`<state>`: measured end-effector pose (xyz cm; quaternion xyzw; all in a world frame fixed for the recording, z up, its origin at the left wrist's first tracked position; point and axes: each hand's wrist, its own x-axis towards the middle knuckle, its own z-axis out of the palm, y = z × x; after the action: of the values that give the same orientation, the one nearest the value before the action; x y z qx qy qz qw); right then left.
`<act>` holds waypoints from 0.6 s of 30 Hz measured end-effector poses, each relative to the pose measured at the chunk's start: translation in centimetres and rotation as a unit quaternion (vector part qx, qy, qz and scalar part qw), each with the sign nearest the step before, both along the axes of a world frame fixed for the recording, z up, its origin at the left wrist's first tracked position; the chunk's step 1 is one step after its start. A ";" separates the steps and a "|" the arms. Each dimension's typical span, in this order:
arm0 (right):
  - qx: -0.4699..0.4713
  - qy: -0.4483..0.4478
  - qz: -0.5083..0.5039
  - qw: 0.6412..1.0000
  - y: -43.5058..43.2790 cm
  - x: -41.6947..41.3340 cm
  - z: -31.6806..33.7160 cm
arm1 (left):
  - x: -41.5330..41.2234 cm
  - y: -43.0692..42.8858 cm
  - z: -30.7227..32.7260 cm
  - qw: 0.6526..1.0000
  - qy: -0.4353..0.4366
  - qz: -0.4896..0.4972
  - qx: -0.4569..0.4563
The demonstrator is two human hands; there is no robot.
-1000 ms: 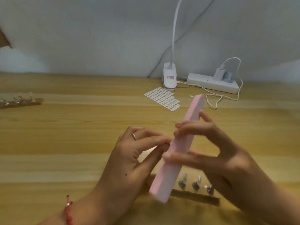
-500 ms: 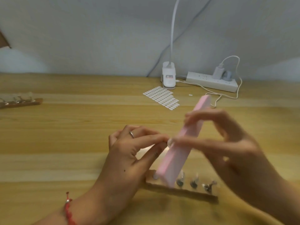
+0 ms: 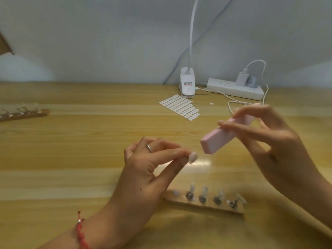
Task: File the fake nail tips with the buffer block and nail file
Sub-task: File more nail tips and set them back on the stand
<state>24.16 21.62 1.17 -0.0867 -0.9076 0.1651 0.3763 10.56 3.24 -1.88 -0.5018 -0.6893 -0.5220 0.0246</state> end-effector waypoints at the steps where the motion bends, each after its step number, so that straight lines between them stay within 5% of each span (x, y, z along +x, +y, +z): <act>1: 0.004 0.005 0.003 1.000 -0.2 0.4 -0.1 | 0.0 0.0 0.1 1.000 -0.002 -0.002 0.001; 5: 0.091 -0.014 0.148 0.985 -4.7 0.3 -2.0 | -0.1 0.1 0.2 1.000 0.009 -0.019 -0.014; 10: 0.035 0.004 -0.013 0.999 -0.1 0.0 -0.4 | 0.0 0.0 0.1 1.000 0.005 0.012 0.000; 15: 0.106 -0.005 0.139 0.985 -4.8 0.0 -2.3 | -0.1 0.1 0.1 1.000 0.006 0.000 -0.007; 18: 0.052 0.004 0.053 0.997 -1.7 -0.4 -1.6 | -0.2 0.0 0.0 1.000 -0.004 0.012 0.006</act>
<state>23.75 19.92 -0.41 -0.0182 -0.9169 0.1374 0.3743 10.41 3.21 -1.93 -0.4912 -0.6926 -0.5274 0.0313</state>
